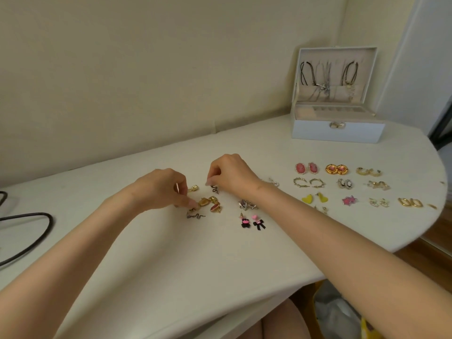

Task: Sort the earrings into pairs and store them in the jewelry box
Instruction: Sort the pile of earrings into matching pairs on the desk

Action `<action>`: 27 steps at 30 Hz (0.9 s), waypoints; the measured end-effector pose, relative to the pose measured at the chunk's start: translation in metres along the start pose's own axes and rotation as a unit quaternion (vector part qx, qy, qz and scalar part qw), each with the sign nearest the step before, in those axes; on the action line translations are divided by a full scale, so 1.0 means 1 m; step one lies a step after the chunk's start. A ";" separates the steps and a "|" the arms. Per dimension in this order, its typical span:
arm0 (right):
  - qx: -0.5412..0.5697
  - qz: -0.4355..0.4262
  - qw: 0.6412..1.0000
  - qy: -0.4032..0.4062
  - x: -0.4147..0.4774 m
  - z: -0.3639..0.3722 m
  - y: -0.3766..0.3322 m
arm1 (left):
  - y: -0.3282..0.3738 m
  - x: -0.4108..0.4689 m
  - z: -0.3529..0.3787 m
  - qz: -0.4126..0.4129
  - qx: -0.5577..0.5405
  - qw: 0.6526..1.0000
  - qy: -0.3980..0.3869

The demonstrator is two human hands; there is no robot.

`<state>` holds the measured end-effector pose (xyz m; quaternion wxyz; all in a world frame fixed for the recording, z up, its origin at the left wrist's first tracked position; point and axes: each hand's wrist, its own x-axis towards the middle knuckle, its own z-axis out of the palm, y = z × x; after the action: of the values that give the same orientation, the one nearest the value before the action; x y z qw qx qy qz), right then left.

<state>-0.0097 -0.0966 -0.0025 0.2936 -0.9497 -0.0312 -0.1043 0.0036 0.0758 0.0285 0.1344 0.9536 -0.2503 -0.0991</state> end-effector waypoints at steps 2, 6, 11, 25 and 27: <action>0.017 -0.010 1.000 0.008 -0.005 -0.005 -0.002 | 0.002 -0.004 0.005 -0.005 0.028 0.999 -0.036; 0.062 -0.014 0.998 0.031 -0.017 -0.014 -0.004 | 0.007 -0.005 0.018 0.010 0.071 0.997 -0.021; 0.108 -0.010 0.993 0.048 -0.030 -0.026 -0.004 | 0.008 -0.004 0.020 0.040 0.040 0.998 -0.001; 0.142 0.006 0.986 0.092 -0.046 -0.056 0.012 | 0.032 0.022 0.037 0.216 -0.009 0.975 0.057; 0.145 0.005 0.985 0.093 -0.047 -0.057 0.012 | 0.028 0.022 0.037 0.216 0.032 0.975 0.041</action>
<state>-0.0644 -0.1382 0.0262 0.4305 -0.8832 -0.0140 -0.1855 -0.0002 0.0334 -0.0006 0.1318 0.8842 -0.4477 -0.0207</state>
